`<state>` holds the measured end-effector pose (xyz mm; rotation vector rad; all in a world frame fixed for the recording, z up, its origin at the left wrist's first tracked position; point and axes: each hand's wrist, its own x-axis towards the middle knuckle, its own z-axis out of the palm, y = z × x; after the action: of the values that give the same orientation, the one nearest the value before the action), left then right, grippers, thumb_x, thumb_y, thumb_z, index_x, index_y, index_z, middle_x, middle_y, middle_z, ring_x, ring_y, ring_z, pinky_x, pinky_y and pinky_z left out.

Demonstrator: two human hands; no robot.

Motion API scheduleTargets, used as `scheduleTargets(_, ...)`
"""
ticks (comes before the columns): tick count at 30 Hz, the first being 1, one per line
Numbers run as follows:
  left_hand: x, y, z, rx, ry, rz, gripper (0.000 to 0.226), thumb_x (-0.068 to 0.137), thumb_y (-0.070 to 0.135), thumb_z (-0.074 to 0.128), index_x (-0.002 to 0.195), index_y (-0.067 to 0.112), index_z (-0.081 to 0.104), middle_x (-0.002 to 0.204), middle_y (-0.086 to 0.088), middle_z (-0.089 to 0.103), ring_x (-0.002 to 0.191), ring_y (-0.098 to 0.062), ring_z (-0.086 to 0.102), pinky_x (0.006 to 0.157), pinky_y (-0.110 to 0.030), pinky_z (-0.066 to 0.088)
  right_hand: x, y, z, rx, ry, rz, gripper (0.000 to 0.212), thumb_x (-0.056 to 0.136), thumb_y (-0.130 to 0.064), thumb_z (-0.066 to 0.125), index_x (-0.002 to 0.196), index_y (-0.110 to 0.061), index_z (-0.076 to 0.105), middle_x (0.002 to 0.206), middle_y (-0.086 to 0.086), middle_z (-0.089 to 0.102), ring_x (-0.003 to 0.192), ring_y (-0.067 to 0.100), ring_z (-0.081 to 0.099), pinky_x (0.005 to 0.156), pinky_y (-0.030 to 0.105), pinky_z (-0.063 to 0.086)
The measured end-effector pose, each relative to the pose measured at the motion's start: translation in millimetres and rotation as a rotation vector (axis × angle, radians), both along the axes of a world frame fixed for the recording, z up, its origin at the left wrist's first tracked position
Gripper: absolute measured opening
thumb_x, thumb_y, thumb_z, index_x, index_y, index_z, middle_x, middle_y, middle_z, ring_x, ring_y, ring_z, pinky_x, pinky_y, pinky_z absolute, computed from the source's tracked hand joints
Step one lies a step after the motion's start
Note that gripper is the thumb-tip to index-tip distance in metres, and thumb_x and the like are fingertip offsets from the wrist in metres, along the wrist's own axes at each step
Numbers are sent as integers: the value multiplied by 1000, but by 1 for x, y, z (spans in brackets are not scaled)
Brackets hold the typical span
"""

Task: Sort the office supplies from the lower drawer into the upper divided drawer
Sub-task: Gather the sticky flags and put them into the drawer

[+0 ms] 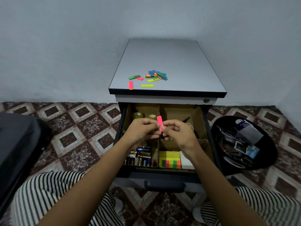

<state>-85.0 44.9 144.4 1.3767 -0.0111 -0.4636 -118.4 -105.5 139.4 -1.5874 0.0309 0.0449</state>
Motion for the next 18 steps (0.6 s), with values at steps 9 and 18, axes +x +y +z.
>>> scheduleTargets(9,-1,-3,-4,36,-17,25,10,87,0,58,81,4,65,68,-6,66,60,-9,63,57,-19,55,1,-1,-3,3,28,2,14,87,-1,60,85,-14,66,73,4,65,64,9,59,60,17,52)
scheduleTargets(18,2,-5,-7,18,-34,94,8,91,10,57,93,6,63,72,-7,62,61,-11,60,56,-22,54,9,3,-4,-168,23,-23,14,92,-4,55,91,-10,68,75,2,63,64,7,55,59,15,49)
